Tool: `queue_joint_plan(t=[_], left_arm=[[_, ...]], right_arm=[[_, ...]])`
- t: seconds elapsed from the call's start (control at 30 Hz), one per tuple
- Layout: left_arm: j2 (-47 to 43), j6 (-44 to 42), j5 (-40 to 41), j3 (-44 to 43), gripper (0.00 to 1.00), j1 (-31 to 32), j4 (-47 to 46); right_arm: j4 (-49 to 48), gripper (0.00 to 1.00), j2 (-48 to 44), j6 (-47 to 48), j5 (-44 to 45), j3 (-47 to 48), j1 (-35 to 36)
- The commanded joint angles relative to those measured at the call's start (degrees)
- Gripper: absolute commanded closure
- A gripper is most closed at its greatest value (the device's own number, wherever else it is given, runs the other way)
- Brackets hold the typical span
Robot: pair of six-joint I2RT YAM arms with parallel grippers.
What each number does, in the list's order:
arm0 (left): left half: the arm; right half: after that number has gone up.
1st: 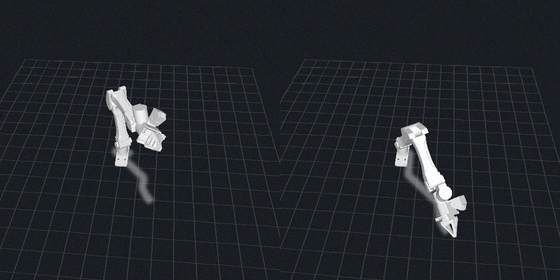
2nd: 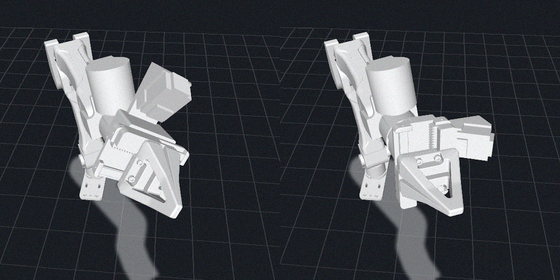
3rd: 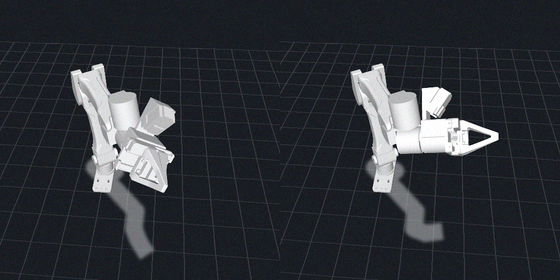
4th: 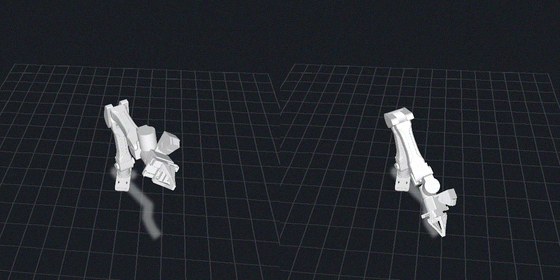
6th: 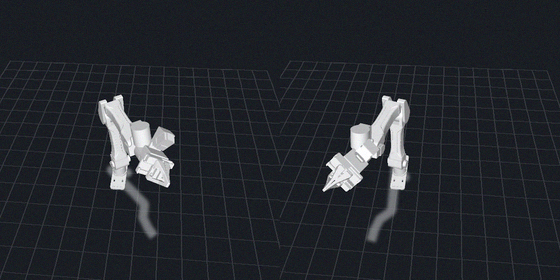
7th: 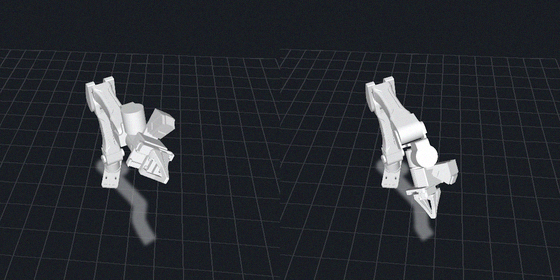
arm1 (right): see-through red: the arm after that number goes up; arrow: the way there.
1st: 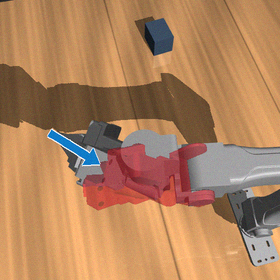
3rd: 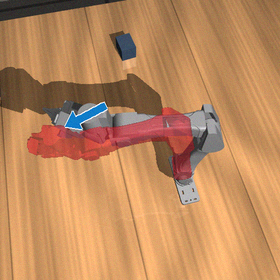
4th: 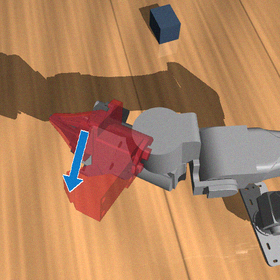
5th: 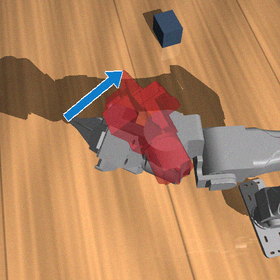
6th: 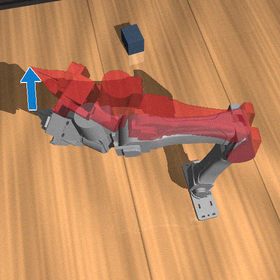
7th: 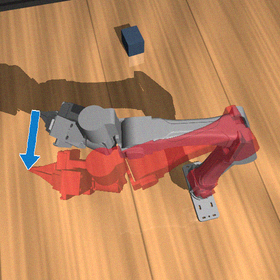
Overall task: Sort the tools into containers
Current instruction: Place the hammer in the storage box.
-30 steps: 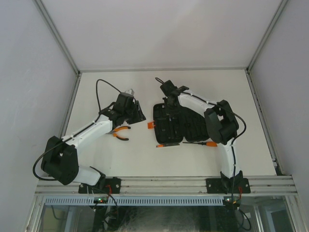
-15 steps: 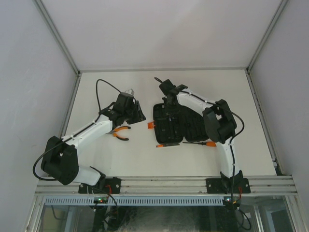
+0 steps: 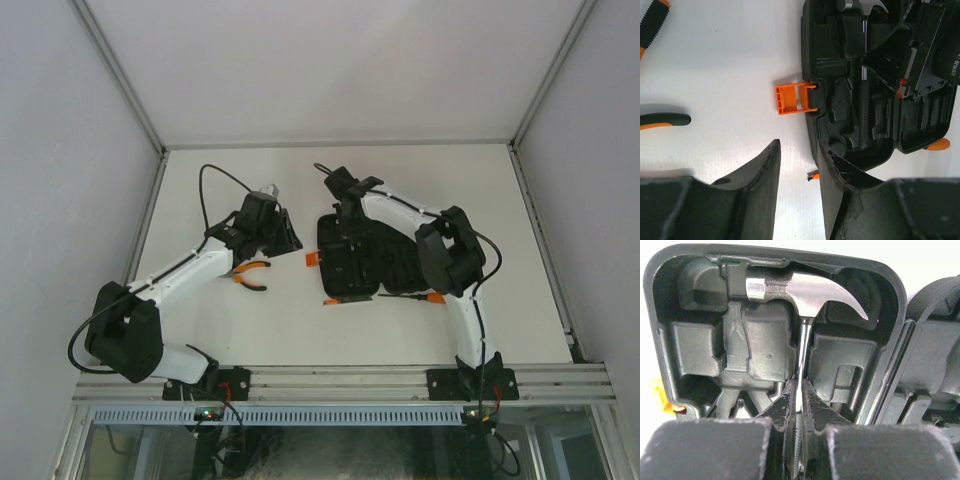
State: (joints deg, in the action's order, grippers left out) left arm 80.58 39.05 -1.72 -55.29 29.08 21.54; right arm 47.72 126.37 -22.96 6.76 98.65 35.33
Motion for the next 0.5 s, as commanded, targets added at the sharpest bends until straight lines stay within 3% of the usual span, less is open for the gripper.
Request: queue_joint_plan(t=[0.0, 0.27, 0.47], left_arm=[[-0.8, 0.5, -1.2, 0.6, 0.61, -0.3, -2.2], [-0.8, 0.2, -1.2, 0.6, 0.62, -0.3, -2.2], [-1.3, 0.0, -0.3, 0.5, 0.61, -0.4, -2.0]], right_arm=[[3.5, 1.00, 10.0, -0.6, 0.5, -8.6, 1.0], [-1.5, 1.00, 2.0, -0.1, 1.0, -11.3, 1.1], [-9.0, 0.95, -8.1, 1.5, -5.2, -10.8, -0.6]])
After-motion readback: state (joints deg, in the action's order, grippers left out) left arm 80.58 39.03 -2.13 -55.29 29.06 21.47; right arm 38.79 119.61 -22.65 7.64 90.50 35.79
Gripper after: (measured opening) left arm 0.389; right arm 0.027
